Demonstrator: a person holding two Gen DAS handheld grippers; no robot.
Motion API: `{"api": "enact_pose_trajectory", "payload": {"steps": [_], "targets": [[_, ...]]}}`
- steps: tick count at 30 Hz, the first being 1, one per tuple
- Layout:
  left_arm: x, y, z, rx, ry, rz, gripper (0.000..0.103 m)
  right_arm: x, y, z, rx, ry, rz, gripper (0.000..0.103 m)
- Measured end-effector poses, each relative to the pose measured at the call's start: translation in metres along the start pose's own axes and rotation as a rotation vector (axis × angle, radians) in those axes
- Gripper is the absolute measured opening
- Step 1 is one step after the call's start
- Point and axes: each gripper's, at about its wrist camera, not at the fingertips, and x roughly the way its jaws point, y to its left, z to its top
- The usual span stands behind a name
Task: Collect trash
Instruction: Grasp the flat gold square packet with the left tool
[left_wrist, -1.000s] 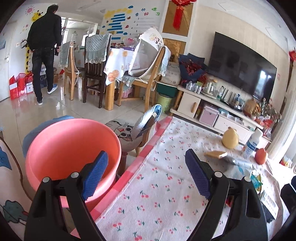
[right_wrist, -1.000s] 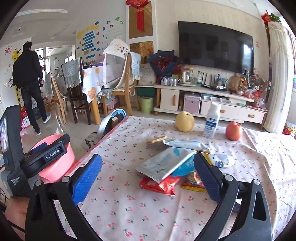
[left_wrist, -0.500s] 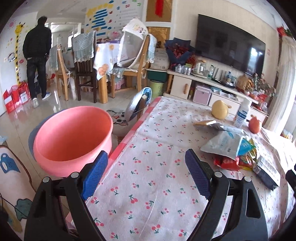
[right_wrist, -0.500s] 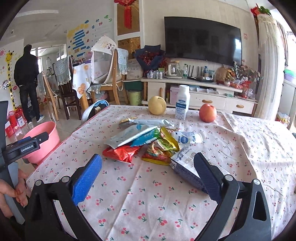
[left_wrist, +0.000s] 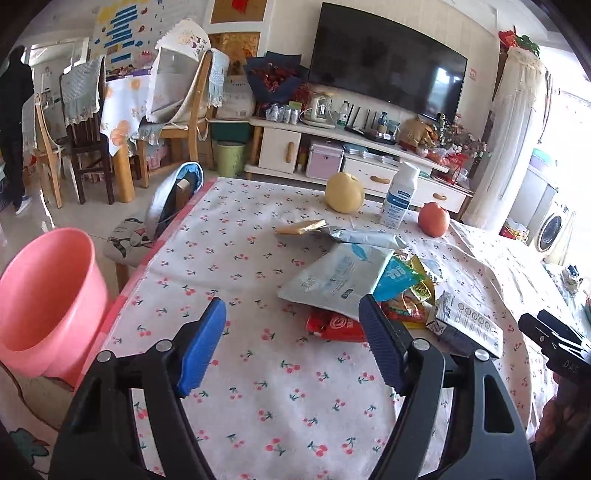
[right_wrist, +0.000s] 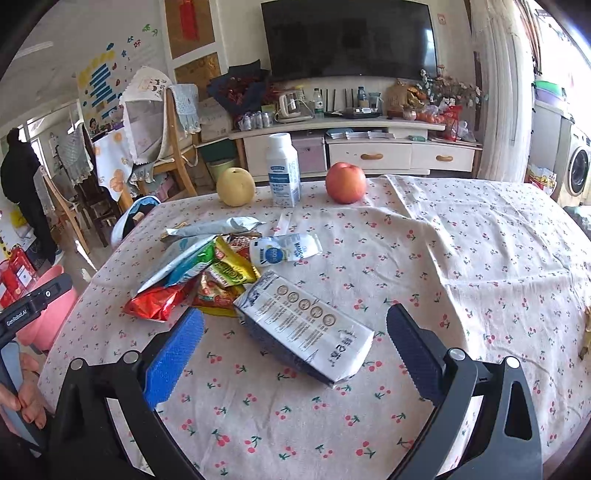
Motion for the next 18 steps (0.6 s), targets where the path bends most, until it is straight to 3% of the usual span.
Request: {"api": "enact_pose_trajectory", "payload": {"steps": [11,18], "targets": [[0.105,-0.01,0.079,-0.19,0.136,-0.032,0.075,0.048,-0.014,0.035,-0.021,0.013,0.026,0.098],[0.191,-0.008,0.102,-0.286,0.301,0.066,0.075,0.075,-0.014,0.045,-0.062,0.05,0.044,0.098]]}}
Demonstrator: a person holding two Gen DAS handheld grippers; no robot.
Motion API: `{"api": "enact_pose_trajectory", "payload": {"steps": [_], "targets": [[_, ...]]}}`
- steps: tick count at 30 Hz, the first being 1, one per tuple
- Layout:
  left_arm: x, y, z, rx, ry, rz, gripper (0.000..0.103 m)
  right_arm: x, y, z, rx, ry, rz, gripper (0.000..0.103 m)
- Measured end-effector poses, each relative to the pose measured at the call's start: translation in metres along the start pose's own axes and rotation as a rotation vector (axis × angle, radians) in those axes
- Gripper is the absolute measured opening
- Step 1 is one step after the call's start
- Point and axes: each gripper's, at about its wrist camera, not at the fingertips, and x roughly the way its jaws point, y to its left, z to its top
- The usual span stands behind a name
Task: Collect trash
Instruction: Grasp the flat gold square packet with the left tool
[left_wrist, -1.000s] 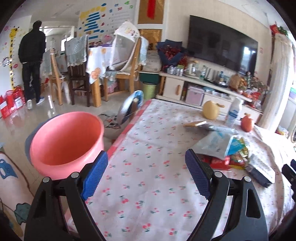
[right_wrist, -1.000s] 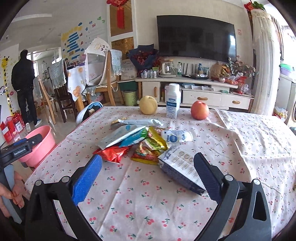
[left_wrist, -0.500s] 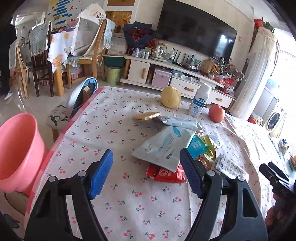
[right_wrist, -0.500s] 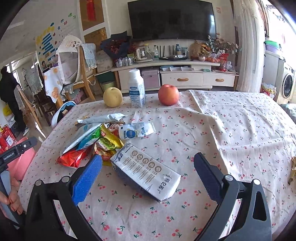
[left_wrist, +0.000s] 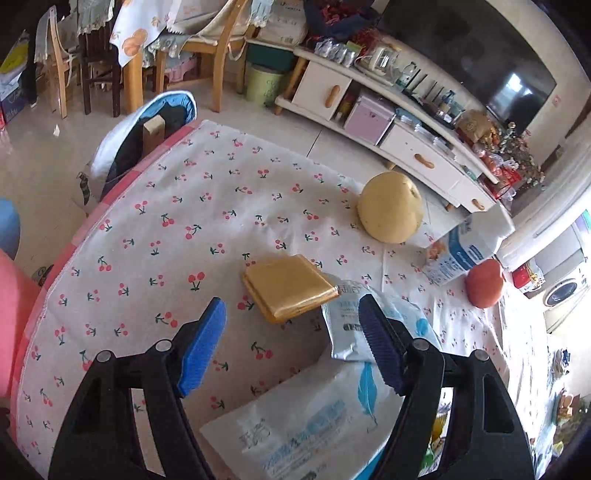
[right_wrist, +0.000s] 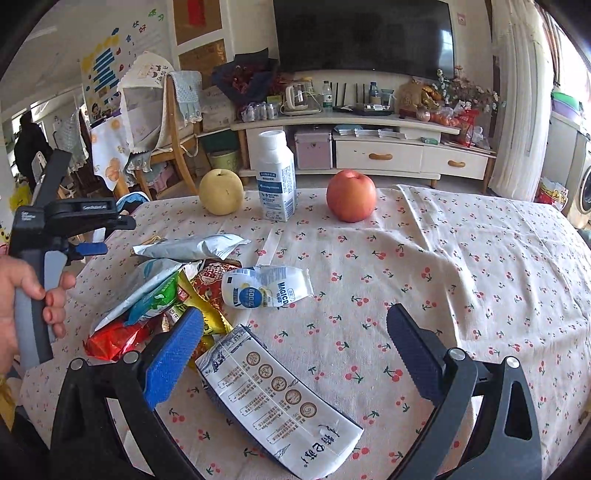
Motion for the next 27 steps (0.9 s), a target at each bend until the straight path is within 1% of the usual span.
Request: {"api": "enact_pose_trajectory", "payload": {"steps": [2,6,11,14,17,21,25,27], "targets": [[0.017,-0.002,0.009,-0.013,0.036,0.026,0.075,0.005,-0.001,0.001,-0.006,0.01,0.006,0.098],[0.041,-0.011,0.02,0.007,0.089,0.076,0.075,0.013,-0.003,0.004,-0.008,0.027,0.026,0.098],[0.059,-0.016,0.025,0.031,0.123,0.121,0.075,0.016,-0.003,0.006,-0.02,0.033,0.03,0.098],[0.064,-0.016,0.022,0.044,0.123,0.14,0.072,0.018,-0.004,0.006,-0.023,0.046,0.026,0.098],[0.059,-0.015,0.018,0.049,0.095,0.129,0.07,0.02,-0.005,0.005,-0.02,0.07,0.02,0.098],[0.052,-0.015,0.006,0.083,0.081,0.124,0.065,0.026,-0.01,0.002,-0.008,0.124,0.05,0.098],[0.043,-0.01,-0.009,0.079,0.091,0.071,0.063,0.034,-0.011,-0.005,0.008,0.192,0.109,0.098],[0.039,-0.01,-0.018,0.089,0.088,0.059,0.063,0.038,-0.01,-0.009,0.007,0.226,0.126,0.098]]}}
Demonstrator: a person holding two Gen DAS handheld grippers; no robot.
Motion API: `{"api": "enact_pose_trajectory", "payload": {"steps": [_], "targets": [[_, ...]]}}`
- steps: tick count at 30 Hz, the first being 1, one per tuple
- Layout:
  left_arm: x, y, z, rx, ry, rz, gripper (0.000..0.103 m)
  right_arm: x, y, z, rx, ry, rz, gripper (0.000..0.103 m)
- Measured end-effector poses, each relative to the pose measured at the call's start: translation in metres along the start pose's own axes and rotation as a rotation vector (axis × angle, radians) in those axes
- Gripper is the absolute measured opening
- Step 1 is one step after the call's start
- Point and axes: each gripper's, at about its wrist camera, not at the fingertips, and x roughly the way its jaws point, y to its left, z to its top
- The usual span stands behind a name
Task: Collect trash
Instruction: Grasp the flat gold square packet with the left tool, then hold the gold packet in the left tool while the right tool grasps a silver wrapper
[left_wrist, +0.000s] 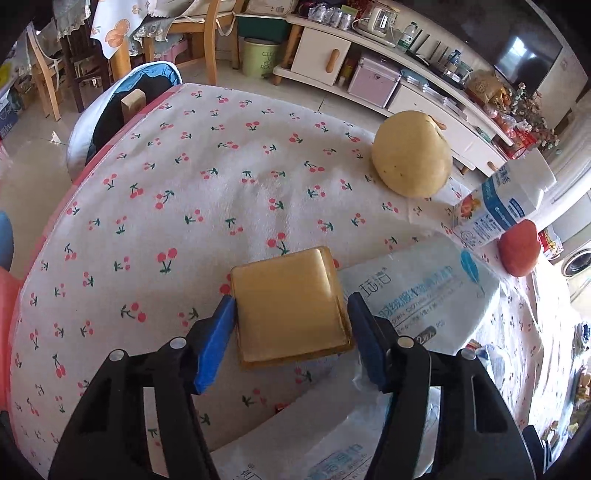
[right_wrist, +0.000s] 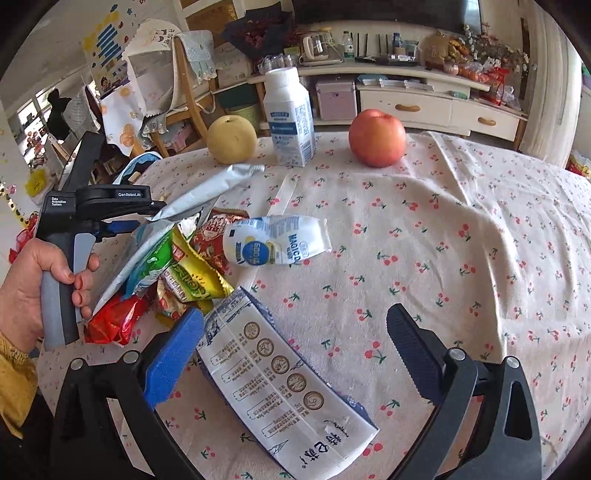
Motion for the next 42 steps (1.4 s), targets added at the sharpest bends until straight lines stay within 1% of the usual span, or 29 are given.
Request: {"api": "enact_pose_trajectory", "payload": {"steps": [4,7,10,14,20,23,26,30,34,37,40,41,42], "targets": [[-0.006,-0.004,-0.019,0.023,0.009,-0.022,0.062,0.002,0.004,-0.007,-0.029,0.033,0.025,0.098],[-0.014,-0.008,-0.037,0.048,0.005,-0.047,0.062,0.0,0.006,-0.01,-0.05,0.04,0.022,0.098],[-0.022,-0.01,-0.054,0.066,0.009,-0.076,0.062,0.0,0.002,-0.013,-0.04,0.055,0.025,0.098],[-0.033,-0.016,-0.078,0.103,0.022,-0.116,0.062,-0.008,-0.001,-0.015,-0.034,0.033,0.02,0.098],[-0.051,-0.019,-0.11,0.137,0.023,-0.176,0.062,-0.014,0.005,-0.012,-0.038,-0.014,0.053,0.098],[-0.065,-0.017,-0.12,0.15,-0.013,-0.19,0.062,-0.013,0.009,-0.011,-0.031,-0.024,0.071,0.098],[-0.079,-0.011,-0.126,0.165,-0.056,-0.188,0.062,-0.018,0.014,-0.01,-0.027,-0.051,0.107,0.098],[-0.093,0.002,-0.13,0.154,-0.097,-0.19,0.062,-0.024,0.023,-0.012,-0.016,-0.075,0.179,0.098],[-0.105,0.018,-0.133,0.134,-0.139,-0.193,0.062,-0.025,0.035,-0.018,0.007,-0.053,0.27,0.098],[-0.111,0.03,-0.136,0.123,-0.168,-0.184,0.062,-0.028,0.052,-0.026,-0.026,-0.046,0.317,0.098],[-0.113,0.04,-0.141,0.117,-0.159,-0.191,0.062,-0.025,0.069,-0.036,-0.059,-0.004,0.338,0.097],[-0.113,0.042,-0.144,0.12,-0.158,-0.189,0.062,-0.023,0.073,-0.039,-0.063,0.01,0.338,0.094],[-0.114,0.044,-0.147,0.125,-0.159,-0.186,0.062,-0.021,0.076,-0.043,-0.065,0.027,0.341,0.085]]}}
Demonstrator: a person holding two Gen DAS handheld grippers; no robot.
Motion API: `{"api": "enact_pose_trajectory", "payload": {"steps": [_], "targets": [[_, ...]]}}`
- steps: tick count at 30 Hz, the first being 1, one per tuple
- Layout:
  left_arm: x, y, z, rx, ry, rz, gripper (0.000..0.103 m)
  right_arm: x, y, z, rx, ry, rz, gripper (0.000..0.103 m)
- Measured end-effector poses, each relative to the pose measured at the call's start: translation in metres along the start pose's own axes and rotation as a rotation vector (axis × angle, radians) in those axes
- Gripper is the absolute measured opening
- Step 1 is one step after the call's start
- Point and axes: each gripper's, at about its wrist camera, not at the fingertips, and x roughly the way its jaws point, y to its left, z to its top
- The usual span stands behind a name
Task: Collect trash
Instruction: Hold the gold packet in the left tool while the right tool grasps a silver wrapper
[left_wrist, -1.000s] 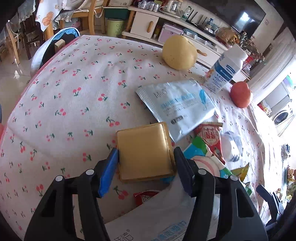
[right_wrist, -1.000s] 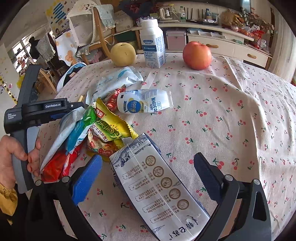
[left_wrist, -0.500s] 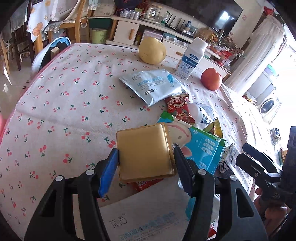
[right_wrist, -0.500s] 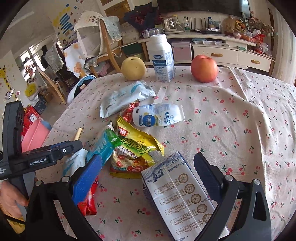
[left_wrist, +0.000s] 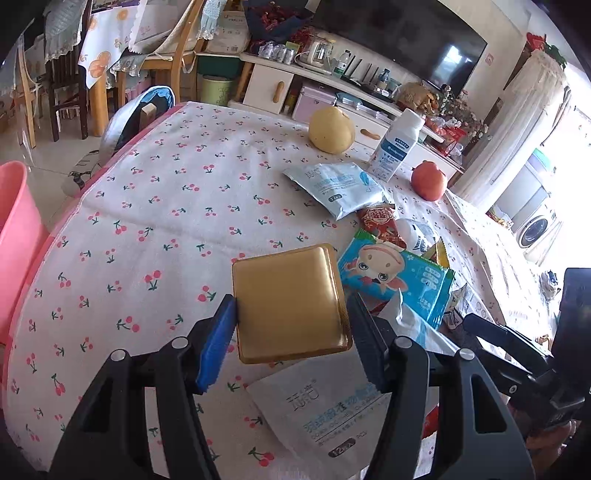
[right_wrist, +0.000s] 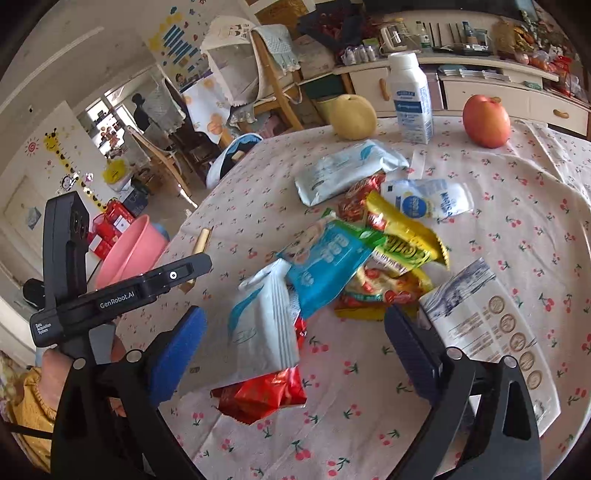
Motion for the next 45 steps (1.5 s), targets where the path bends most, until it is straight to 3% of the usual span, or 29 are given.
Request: {"api": "enact_pose_trajectory", "payload": {"steps": [2,6,12,13,15,19,21,36,45], "targets": [[-0.001,0.003,-0.006,0.001,0.004,-0.005,0.062,0.006,0.003,-0.004,0.011,0.03,-0.008,0.078],[-0.002,0.005,-0.011,0.012,0.011,-0.008,0.062,0.019,0.006,-0.009,0.04,0.065,0.006,0.078],[-0.007,0.003,-0.011,0.018,-0.006,-0.021,0.062,0.023,0.021,-0.006,0.017,0.012,0.001,0.077],[-0.007,0.004,-0.011,0.021,-0.008,-0.02,0.062,0.024,0.023,-0.005,0.014,0.007,-0.003,0.075],[-0.008,0.005,-0.011,0.024,-0.012,-0.019,0.062,0.029,0.024,-0.006,0.011,0.005,-0.028,0.057],[-0.01,0.007,-0.01,0.022,-0.013,-0.025,0.062,0.034,0.023,-0.008,0.019,-0.015,-0.04,0.048],[-0.011,0.01,-0.008,0.019,-0.017,-0.021,0.062,0.032,0.025,-0.009,0.015,-0.033,-0.044,0.035],[-0.033,0.032,0.006,-0.031,-0.078,-0.032,0.062,0.009,0.066,-0.005,-0.095,-0.162,-0.075,0.016],[-0.046,0.045,0.013,-0.071,-0.111,-0.039,0.062,-0.009,0.087,0.004,-0.107,-0.234,-0.096,0.011]]}}
